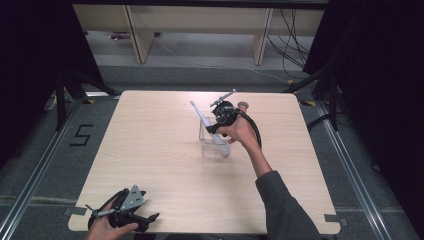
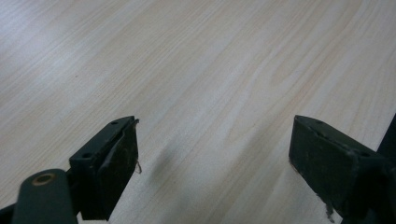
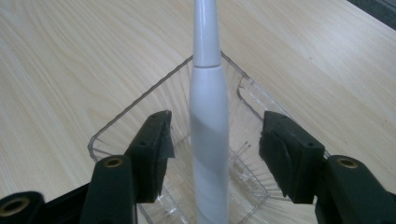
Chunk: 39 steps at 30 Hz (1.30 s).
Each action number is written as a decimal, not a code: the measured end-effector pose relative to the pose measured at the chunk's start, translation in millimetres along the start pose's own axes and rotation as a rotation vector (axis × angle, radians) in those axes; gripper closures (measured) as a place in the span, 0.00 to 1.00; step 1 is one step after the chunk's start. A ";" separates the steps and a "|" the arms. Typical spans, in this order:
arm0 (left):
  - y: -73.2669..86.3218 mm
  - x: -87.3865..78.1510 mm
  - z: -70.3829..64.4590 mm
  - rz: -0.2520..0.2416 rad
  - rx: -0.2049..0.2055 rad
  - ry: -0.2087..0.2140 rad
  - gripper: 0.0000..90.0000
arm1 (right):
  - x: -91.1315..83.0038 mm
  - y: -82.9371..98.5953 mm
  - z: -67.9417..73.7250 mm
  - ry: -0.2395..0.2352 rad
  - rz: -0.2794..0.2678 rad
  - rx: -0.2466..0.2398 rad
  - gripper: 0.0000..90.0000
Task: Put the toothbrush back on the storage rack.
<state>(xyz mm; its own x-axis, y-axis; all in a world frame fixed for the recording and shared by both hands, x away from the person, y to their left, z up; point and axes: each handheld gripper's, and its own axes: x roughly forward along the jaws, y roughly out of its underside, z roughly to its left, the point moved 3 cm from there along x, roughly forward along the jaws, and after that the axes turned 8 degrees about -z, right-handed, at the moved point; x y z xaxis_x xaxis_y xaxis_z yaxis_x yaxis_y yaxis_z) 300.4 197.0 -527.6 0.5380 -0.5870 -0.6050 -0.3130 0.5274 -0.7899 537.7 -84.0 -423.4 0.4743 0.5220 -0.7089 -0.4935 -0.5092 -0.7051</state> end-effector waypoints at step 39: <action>2.1 -1.6 -0.1 0.011 -0.002 -0.001 0.17 | -55.5 16.9 0.0 -0.028 -0.165 -0.021 0.43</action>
<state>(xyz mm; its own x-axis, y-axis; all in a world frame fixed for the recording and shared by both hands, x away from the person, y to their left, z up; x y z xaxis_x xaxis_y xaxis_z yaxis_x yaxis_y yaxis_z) 298.8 199.0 -528.3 0.5355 -0.5801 -0.6138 -0.3207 0.5327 -0.7832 503.1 -121.6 -395.9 0.5270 0.6186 -0.5827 -0.3953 -0.4286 -0.8125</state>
